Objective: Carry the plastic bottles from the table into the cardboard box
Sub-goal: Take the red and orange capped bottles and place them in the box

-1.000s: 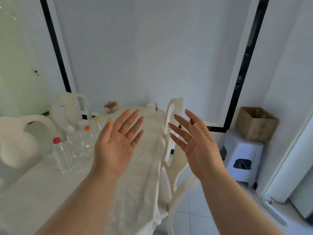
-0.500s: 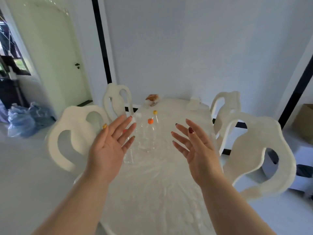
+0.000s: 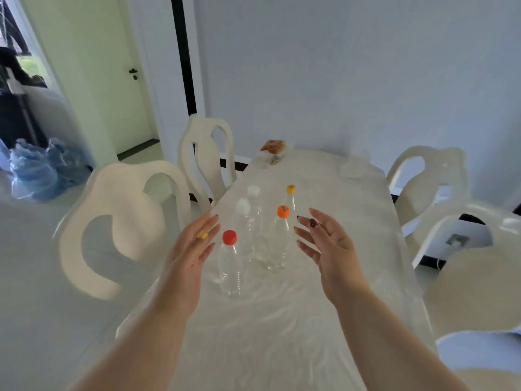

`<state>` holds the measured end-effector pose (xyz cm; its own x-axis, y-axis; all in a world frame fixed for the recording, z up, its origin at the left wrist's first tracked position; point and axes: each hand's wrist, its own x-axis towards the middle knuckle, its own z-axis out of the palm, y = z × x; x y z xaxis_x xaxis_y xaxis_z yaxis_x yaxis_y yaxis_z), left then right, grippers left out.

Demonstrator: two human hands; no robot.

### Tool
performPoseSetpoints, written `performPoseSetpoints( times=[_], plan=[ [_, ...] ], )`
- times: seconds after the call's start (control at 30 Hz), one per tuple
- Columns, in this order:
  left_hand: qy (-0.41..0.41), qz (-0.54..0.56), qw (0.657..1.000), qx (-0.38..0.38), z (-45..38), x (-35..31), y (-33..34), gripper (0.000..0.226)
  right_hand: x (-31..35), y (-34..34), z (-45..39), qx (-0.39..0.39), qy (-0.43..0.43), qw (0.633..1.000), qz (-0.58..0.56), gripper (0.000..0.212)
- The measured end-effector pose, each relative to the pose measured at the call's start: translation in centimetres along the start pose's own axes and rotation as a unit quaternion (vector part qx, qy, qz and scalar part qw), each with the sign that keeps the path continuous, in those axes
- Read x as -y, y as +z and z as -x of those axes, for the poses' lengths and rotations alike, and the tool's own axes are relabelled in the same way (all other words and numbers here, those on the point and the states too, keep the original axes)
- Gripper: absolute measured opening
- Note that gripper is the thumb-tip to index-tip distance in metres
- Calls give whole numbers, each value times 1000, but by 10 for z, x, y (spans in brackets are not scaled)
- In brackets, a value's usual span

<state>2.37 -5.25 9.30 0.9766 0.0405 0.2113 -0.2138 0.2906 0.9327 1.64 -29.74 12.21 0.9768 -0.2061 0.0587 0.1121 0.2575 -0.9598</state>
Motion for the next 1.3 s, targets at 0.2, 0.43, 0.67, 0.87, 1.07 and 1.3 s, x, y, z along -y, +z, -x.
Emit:
performPoseSetpoints(
  times=[0.2,0.43,0.67,0.87,1.07,1.3],
  plan=[
    [-114,-150,982,-30,-46,53,-14,58,-48,7,-71,-40,32,986,160,29],
    [-119,-329,937,-16,-71,93,-23,34,-85,12,-125,-33,71,930,359,59],
    [-95,-307,947,8,-81,96,-25,29,-99,20,-144,-62,38,910,407,29],
    [-82,-324,942,33,-83,93,-27,27,-101,14,-131,-60,16,924,377,9],
    [-67,-331,935,109,-84,89,-19,22,-76,-9,-85,-128,-24,925,358,8],
    [-43,-299,919,254,-73,68,45,23,-15,-47,3,-206,-52,892,398,9]
  ],
)
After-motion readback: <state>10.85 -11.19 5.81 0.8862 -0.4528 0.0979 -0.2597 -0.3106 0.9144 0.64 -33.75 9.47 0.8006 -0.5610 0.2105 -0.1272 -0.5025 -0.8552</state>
